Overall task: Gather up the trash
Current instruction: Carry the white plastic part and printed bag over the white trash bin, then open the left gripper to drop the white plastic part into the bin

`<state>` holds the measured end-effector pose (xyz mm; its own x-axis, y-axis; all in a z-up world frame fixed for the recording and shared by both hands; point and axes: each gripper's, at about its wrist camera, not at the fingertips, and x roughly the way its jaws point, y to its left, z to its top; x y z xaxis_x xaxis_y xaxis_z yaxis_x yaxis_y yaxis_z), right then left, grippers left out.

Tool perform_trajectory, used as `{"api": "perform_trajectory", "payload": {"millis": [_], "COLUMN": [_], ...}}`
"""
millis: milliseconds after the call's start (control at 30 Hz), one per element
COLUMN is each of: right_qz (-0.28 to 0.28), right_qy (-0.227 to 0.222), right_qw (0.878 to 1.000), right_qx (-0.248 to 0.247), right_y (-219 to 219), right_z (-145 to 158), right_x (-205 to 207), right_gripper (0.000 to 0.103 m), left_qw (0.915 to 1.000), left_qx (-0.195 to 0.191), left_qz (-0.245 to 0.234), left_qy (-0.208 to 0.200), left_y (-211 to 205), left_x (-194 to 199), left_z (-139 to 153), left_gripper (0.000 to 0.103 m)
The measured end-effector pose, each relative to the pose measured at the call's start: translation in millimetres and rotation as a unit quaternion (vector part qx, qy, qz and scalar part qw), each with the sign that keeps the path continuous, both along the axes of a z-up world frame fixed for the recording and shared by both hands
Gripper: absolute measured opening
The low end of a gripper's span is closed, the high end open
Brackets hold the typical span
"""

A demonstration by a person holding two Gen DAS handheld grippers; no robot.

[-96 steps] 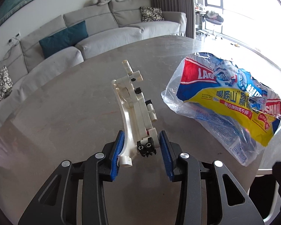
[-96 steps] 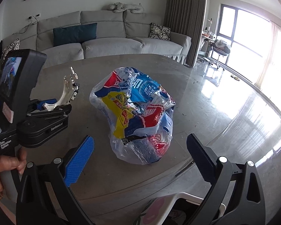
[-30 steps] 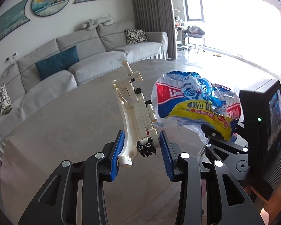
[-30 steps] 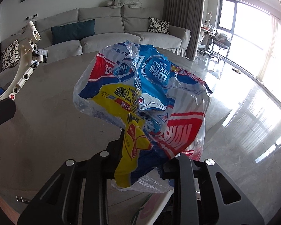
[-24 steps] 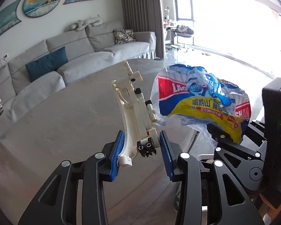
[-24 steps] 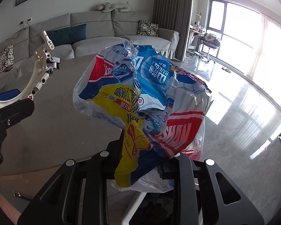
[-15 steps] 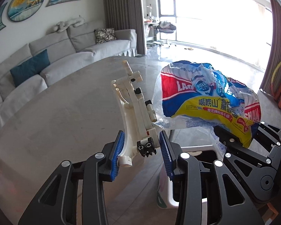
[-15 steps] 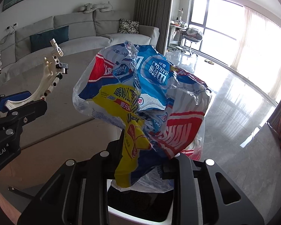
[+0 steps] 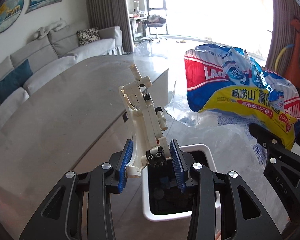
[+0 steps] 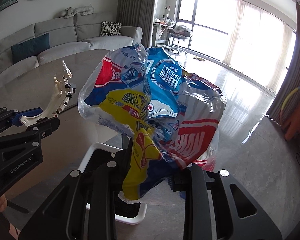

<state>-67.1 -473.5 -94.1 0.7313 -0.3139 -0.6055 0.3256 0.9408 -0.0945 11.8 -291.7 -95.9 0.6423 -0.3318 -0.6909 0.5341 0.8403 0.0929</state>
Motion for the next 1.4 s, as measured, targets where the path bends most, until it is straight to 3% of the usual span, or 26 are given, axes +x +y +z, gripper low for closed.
{"api": "perform_trajectory", "payload": {"millis": [367,667,1067,1400], "right_qz": [-0.028,-0.04,-0.031,-0.001], "right_qy": [0.009,0.015,0.016,0.032], "right_qw": [1.0,0.999,0.999,0.999], "right_qx": [0.003,0.004,0.001,0.002], "right_y": [-18.3,-15.0,-4.7,7.2], "right_z": [-5.5,-4.9,-8.4,-22.0], "right_x": [10.6,24.8,37.0,43.1], "right_gripper": [0.028,0.028,0.028,0.028], "left_qw": [0.9983,0.9972,0.9981,0.9999], "left_qx": [0.022,0.038,0.036,0.011], "left_qz": [-0.03,-0.04,-0.033,-0.003], "left_qy": [0.045,0.051,0.037,-0.006], "left_y": [-40.6,-47.7,-47.7,-15.0], "left_x": [5.3,23.2,4.2,4.8], "left_z": [-34.6,-38.4,-34.8,6.0], "left_gripper": [0.04,0.042,0.07,0.085]}}
